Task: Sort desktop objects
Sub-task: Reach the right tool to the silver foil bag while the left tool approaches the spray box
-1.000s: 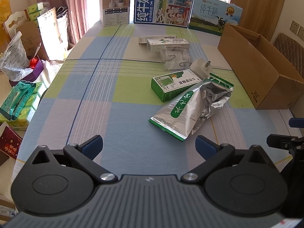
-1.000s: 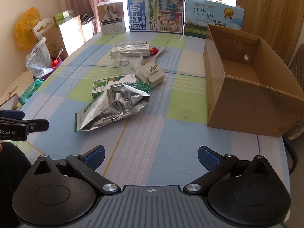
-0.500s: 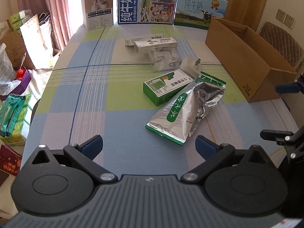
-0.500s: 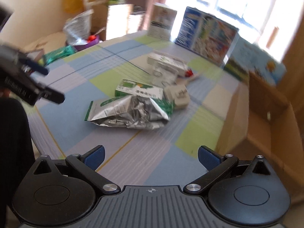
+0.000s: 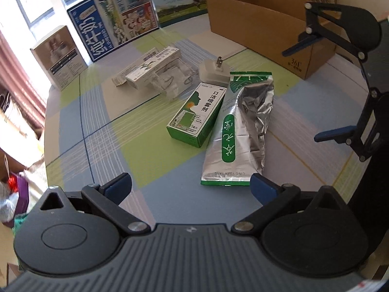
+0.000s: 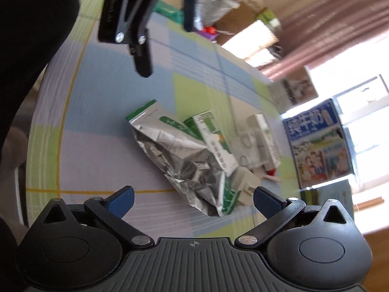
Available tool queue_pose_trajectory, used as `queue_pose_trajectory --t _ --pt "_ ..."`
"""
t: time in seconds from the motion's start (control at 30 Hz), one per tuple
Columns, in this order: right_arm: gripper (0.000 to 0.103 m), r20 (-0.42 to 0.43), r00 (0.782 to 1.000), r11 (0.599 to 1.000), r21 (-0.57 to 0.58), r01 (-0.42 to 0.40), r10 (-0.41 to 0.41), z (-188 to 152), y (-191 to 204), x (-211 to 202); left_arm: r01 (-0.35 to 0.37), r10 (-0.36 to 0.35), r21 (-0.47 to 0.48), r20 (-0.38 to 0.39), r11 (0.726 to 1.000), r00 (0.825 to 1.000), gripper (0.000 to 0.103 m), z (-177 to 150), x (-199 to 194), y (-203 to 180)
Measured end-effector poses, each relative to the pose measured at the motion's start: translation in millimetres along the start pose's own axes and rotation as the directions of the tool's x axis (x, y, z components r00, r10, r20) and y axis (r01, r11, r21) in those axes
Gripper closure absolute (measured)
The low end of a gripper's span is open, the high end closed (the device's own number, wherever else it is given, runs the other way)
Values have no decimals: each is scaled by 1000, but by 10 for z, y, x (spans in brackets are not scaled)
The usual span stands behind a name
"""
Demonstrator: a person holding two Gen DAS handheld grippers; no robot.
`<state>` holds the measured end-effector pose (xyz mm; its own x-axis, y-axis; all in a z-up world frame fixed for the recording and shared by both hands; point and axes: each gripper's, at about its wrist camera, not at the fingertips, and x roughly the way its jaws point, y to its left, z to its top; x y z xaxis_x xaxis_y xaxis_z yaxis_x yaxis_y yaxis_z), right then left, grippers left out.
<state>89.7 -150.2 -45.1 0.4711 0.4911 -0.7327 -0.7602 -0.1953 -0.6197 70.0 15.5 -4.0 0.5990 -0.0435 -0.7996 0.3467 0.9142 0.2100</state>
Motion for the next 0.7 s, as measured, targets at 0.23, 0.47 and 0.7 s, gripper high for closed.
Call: queue_pose_trajectory --t 0.23,0.47,0.7 --pt "2 2 1000 980 -200 12 -12 22 -35 452 26 -24 192 -13 981 1000 1 87 222 -24" --pt "2 -6 1000 956 -291 -27 27 60 -210 817 81 -71 339 -41 937 997 1 124 464 -45" --pt "2 -8 998 928 -368 -65 67 140 -308 1034 110 -101 355 -43 928 994 1 263 590 94"
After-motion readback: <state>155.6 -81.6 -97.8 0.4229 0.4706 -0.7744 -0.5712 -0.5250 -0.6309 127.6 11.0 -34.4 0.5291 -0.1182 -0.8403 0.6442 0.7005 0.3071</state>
